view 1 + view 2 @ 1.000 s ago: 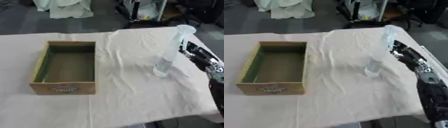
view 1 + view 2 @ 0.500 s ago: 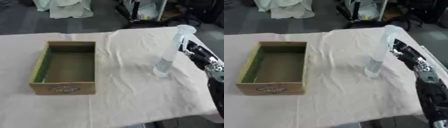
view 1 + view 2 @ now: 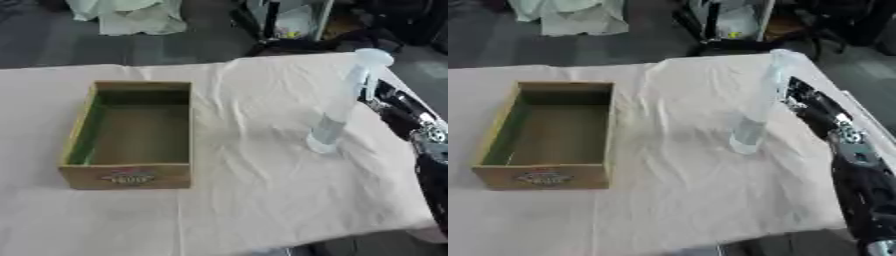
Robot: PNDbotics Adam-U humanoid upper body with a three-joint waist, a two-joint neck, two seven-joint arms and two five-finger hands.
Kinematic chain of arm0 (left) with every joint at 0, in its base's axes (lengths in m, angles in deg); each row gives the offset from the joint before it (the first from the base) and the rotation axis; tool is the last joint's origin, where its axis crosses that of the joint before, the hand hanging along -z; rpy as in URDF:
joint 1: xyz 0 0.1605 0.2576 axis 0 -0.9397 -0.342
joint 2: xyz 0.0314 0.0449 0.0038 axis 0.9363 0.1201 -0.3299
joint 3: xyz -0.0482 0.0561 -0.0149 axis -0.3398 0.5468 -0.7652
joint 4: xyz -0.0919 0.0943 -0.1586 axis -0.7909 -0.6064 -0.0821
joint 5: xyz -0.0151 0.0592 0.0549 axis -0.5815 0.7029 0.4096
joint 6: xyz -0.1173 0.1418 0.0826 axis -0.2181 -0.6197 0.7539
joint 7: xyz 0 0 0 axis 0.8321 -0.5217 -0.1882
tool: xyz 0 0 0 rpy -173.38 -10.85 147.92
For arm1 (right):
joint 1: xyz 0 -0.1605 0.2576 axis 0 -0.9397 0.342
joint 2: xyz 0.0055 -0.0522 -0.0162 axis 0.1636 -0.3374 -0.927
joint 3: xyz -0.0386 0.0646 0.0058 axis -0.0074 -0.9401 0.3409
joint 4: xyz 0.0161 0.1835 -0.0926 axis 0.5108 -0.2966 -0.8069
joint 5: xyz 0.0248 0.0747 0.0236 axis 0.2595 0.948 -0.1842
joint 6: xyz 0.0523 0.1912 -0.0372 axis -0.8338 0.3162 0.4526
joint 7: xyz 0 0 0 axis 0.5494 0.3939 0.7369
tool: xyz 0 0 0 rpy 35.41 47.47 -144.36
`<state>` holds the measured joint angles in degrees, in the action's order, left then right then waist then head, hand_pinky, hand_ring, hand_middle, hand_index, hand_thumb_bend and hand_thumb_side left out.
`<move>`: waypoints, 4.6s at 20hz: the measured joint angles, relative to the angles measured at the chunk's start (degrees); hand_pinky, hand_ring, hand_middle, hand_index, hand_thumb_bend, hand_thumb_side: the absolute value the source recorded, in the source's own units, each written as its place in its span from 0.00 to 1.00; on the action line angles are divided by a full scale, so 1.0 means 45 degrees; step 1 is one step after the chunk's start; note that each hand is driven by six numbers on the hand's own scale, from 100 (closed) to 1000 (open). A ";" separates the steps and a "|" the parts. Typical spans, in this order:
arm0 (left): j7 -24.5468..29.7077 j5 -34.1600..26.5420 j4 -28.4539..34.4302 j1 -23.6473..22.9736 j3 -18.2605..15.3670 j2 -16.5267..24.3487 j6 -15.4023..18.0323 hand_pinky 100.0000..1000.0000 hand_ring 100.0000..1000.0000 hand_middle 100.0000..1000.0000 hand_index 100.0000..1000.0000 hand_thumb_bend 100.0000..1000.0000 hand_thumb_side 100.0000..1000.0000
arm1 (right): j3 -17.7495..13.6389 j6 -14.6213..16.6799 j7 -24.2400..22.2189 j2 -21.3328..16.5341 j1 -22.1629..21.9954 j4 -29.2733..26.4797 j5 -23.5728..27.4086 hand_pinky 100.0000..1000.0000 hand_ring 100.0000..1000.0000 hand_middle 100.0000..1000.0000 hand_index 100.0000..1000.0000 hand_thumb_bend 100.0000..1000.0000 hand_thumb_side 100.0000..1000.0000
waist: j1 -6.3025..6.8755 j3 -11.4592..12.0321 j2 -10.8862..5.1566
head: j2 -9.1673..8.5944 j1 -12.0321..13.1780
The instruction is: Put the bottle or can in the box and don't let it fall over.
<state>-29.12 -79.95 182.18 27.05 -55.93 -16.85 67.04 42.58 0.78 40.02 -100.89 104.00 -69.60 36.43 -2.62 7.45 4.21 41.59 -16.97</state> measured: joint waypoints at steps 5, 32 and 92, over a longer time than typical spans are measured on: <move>0.0013 0.0000 0.0000 0.0001 0.0000 0.0000 -0.0006 1.00 1.00 1.00 0.75 0.00 0.78 | -0.0074 -0.0004 -0.0026 0.0000 0.0000 0.0000 0.0003 1.00 1.00 1.00 1.00 0.00 0.41 | 0.0000 -0.0004 0.0001 | -0.0001 0.0000; 0.0039 0.0005 0.0000 0.0001 0.0000 -0.0003 0.0018 1.00 1.00 1.00 0.75 0.00 0.79 | -0.0067 -0.0119 -0.0318 0.0341 0.0163 -0.0159 -0.0054 1.00 1.00 1.00 1.00 0.00 0.41 | 0.0056 -0.0005 0.0119 | -0.0160 0.0032; 0.0031 0.0060 -0.0001 -0.0099 -0.0003 -0.0004 0.0030 1.00 1.00 1.00 0.75 0.00 0.79 | -0.0052 0.0841 -0.0500 -0.0363 -0.0410 0.0640 0.0062 1.00 1.00 1.00 1.00 0.00 0.41 | 0.0025 -0.0153 0.0067 | -0.0172 0.0111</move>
<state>-28.98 -79.68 182.18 26.61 -55.95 -16.87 67.17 42.34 4.56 37.77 -102.52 102.16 -66.72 36.71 -2.51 6.76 4.51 40.82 -16.48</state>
